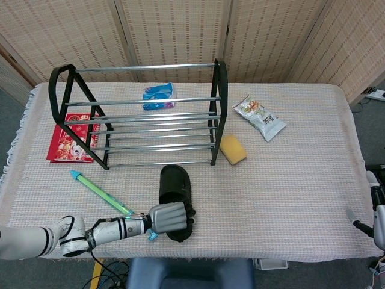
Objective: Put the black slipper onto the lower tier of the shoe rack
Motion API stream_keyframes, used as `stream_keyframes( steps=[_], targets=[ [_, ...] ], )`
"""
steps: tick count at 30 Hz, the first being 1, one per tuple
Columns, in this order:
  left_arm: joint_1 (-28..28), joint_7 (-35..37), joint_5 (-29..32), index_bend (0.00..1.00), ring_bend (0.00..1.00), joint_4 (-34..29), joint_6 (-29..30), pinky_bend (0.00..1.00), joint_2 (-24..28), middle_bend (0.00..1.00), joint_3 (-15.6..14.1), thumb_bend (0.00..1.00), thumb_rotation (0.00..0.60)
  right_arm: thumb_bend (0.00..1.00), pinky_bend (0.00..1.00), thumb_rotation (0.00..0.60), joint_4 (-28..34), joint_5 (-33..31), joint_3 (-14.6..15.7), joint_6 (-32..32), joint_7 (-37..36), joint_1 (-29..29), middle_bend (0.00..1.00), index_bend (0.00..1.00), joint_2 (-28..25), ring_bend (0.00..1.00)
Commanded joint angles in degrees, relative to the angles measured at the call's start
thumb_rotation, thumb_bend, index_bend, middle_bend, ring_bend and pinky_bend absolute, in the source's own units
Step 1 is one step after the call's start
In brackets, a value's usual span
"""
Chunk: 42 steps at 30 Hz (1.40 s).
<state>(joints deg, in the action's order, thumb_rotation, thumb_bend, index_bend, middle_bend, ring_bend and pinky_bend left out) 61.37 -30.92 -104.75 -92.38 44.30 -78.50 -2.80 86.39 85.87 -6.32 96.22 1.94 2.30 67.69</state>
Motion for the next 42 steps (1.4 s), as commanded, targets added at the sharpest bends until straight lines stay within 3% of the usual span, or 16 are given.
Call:
stream_keyframes(
  steps=[1,11,17,29,42],
  targets=[
    [-1.74,-2.83,0.6,0.69,0.53,-2.55,1.35,0.42,2.07,0.61,0.04,0.22,0.6,0.21,0.13,0.6,0.13,0.19,-0.02,0.11,0.14,-0.01,0.15,0.0,0.0,0.01],
    [-5.66,-10.38,0.01,0.72,0.55,-9.43,3.78,0.47,6.03,0.64,-0.72,0.23,0.6,0.21,0.13,0.6,0.29,0.77,-0.24,0.43,0.38,-0.14,0.15,0.0,0.28,0.01],
    [-5.38,-10.84,-0.25,0.72,0.55,-9.01,3.97,0.47,6.21,0.64,1.28,0.23,0.6,0.21,0.13,0.6,0.34,0.88,-0.42,0.48,0.31,-0.22,0.15,0.0,0.09,0.01],
    [0.55,-5.83,2.58,0.71,0.54,5.3,-0.89,0.47,0.35,0.64,6.97,0.23,0.6,0.21,0.13,0.6,-0.84,-0.23,-0.59,0.34,-0.86,0.3,0.15,0.0,0.42,0.01],
    [4.2,0.83,1.51,0.67,0.5,21.32,-0.44,0.47,-5.66,0.61,6.28,0.23,0.6,0.21,0.13,0.6,-1.68,-0.78,-0.56,0.3,-2.08,0.84,0.15,0.0,0.68,0.01]
  ],
)
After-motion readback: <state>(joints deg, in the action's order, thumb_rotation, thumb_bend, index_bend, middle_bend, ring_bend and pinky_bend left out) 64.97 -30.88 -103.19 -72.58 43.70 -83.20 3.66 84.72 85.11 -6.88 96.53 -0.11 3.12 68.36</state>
